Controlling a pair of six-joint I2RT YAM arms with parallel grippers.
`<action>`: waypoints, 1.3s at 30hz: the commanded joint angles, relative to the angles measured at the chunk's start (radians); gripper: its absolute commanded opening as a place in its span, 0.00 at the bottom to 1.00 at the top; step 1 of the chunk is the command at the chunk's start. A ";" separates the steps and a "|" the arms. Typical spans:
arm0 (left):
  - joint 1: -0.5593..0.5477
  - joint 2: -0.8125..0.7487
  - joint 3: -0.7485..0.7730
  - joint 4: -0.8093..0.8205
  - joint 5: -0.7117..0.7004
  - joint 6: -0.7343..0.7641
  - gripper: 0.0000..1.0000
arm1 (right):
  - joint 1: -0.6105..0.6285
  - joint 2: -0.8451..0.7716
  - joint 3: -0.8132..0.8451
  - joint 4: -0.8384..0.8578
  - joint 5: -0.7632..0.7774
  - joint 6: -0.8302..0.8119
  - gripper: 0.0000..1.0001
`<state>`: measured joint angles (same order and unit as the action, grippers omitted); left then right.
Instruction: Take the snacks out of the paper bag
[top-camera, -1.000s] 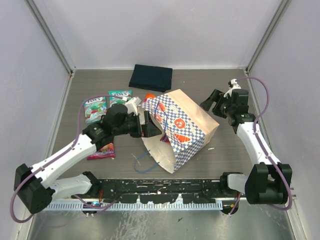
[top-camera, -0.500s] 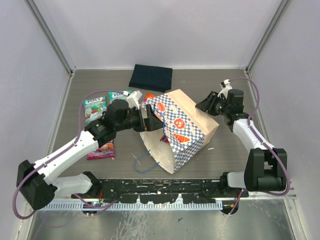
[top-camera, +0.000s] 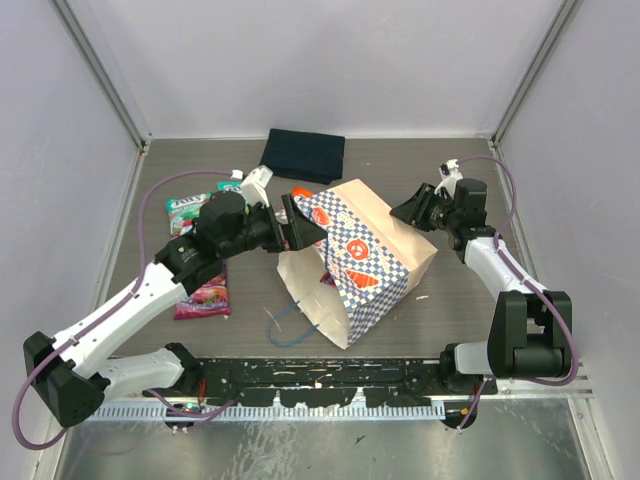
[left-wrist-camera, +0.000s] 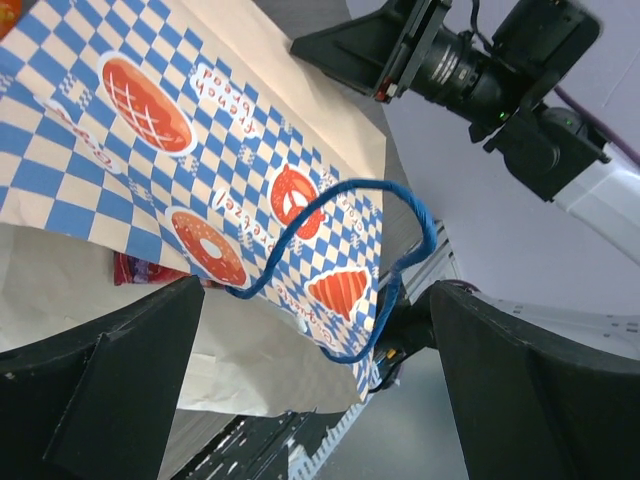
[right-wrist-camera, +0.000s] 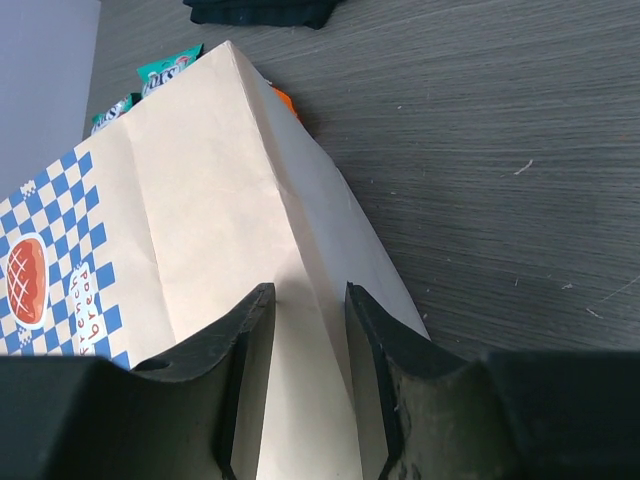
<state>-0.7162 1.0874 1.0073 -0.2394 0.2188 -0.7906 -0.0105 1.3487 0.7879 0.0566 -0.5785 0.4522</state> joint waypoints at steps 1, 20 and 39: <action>0.000 0.015 0.096 0.002 -0.037 -0.001 0.98 | 0.000 0.000 0.005 0.053 -0.026 -0.005 0.40; -0.074 0.053 0.197 -0.129 -0.097 -0.128 0.94 | 0.000 0.007 0.011 0.045 -0.009 -0.012 0.39; -0.088 0.104 0.269 -0.202 -0.166 -0.025 0.43 | 0.000 0.015 0.009 0.036 0.002 -0.022 0.30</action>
<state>-0.7986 1.2060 1.1992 -0.4274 0.0963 -0.8764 -0.0105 1.3567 0.7879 0.0570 -0.5777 0.4473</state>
